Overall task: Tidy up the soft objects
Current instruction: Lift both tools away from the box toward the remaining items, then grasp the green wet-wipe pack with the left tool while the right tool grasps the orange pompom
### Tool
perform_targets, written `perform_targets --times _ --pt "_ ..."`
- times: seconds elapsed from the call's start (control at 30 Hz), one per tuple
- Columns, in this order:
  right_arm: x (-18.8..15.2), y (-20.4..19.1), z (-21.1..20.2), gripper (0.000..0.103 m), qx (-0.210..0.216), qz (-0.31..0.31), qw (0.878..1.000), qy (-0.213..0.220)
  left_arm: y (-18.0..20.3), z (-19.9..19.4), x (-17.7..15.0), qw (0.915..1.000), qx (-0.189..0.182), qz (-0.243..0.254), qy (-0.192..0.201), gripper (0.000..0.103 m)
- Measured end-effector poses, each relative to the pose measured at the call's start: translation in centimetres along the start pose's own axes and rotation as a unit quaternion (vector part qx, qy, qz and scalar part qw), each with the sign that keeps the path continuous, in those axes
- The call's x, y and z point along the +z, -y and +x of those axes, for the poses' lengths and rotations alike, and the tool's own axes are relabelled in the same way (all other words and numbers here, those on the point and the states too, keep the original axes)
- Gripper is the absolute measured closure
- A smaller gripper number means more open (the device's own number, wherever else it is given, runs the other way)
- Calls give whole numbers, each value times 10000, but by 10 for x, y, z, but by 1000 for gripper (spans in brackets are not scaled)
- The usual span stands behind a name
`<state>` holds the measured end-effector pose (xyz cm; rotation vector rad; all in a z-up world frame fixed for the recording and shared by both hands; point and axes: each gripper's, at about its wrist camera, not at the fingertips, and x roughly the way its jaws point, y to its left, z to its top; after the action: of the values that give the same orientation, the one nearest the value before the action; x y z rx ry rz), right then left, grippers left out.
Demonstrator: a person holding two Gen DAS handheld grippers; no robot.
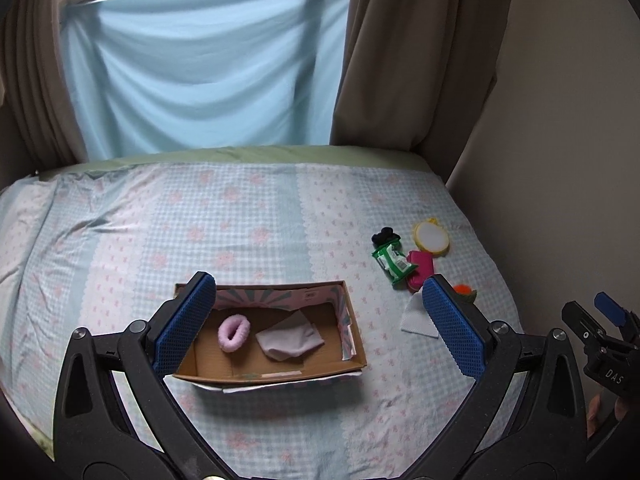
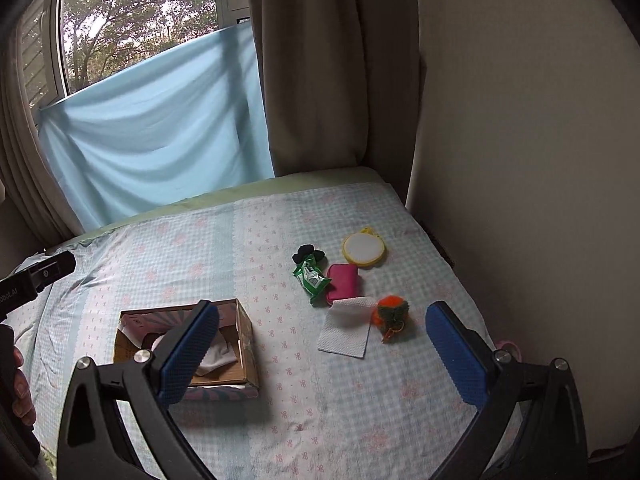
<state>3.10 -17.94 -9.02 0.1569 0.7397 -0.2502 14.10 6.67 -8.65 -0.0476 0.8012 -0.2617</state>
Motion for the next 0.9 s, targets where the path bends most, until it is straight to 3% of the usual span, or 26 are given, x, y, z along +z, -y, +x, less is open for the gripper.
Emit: perform_targets --times 0.5,0.9 --pt "11 119 112 0 500 -417 9971 -399 109 148 10 9938 75 -704 -857 0" --pt "-1 158 223 0 551 -634 9914 -1004 136 320 1 9751 -275 -960 -1982 0"
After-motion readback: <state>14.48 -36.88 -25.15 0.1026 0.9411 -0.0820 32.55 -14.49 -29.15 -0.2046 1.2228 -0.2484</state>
